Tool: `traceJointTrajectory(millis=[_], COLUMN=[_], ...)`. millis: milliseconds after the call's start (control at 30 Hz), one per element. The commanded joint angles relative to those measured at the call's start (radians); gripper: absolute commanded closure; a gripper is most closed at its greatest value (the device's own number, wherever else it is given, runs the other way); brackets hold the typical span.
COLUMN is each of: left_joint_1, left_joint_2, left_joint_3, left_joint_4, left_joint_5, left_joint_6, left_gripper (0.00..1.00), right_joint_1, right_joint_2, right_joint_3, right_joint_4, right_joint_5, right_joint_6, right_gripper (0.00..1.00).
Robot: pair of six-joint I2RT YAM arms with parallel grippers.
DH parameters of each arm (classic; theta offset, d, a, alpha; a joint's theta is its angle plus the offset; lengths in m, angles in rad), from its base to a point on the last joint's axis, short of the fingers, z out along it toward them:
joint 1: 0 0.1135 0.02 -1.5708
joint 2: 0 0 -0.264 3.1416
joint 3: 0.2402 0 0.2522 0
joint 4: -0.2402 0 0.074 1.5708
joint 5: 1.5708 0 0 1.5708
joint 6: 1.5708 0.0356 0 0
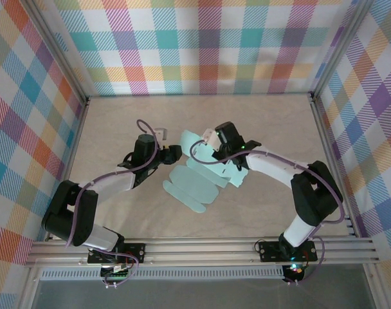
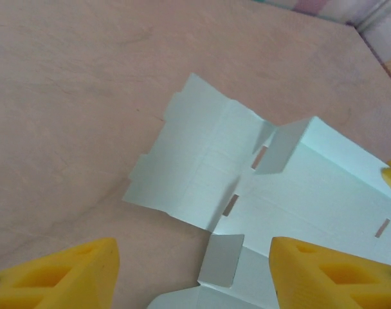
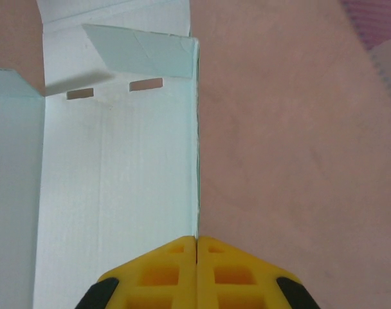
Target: Fold the paper box
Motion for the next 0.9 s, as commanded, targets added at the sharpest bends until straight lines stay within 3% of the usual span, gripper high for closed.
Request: traceJointTrajectory(millis=[0, 167, 333, 533, 867], left_joint_1=[0.054, 0.13, 0.17, 0.194, 0.211], left_joint_2=[-0.03, -0.048, -0.057, -0.039, -0.015], left_joint_3=[-0.017, -0.023, -0.03, -0.034, -0.032], left_joint_4=[0.05, 0.03, 0.033, 0.052, 0.072], left_joint_5=[0.008, 0.023, 0.041, 0.063, 0.072], left_joint_6=[-0.064, -0.104, -0.096, -0.094, -0.094], left_gripper=[0.37, 0.37, 0.37, 0.37, 0.37], right_joint_1=[0.04, 0.116, 0.151, 0.229, 0.239], right_joint_2=[-0.03, -0.036, -0.032, 0.036, 0.048], right_joint_3=[-0.035, -0.046, -0.039, -0.016, -0.038], right_joint_4=[0.135, 0.204, 0.148, 0.2, 0.235], right_joint_5=[0.151, 0.289, 0.317, 0.548, 0.548], right_joint_6=[-0.105, -0.145, -0.069, -0.13, -0.207], right_gripper=[1.0, 1.0, 1.0, 1.0, 1.0])
